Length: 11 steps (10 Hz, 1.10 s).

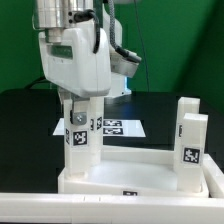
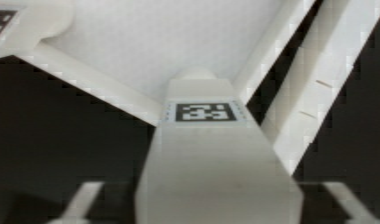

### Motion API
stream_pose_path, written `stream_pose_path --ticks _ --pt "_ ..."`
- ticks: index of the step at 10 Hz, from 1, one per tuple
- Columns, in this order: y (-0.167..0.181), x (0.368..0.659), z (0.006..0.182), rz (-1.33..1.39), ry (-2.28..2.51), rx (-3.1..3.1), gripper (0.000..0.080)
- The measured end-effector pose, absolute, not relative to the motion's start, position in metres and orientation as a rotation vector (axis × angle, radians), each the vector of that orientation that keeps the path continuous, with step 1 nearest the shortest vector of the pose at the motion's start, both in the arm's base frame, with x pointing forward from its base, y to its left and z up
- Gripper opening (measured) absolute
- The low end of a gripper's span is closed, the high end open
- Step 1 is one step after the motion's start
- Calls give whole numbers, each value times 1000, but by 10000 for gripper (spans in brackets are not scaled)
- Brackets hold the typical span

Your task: Assemble desk

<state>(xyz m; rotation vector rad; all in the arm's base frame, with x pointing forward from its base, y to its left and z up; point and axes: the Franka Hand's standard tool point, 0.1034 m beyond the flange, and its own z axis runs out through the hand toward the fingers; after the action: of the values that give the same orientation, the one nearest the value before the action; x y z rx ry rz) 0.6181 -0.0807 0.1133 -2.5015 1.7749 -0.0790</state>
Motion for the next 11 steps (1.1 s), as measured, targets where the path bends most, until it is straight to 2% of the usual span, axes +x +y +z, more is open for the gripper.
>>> stream_pose_path --ticks 1,2,3,11 --pt "-81 618 113 -84 1668 -2577 599" --pt "-79 618 113 -87 1601 -2623 599" --pt "-76 618 113 -92 1456 -2716 639" --pt "-70 617 112 -116 362 -3085 649"
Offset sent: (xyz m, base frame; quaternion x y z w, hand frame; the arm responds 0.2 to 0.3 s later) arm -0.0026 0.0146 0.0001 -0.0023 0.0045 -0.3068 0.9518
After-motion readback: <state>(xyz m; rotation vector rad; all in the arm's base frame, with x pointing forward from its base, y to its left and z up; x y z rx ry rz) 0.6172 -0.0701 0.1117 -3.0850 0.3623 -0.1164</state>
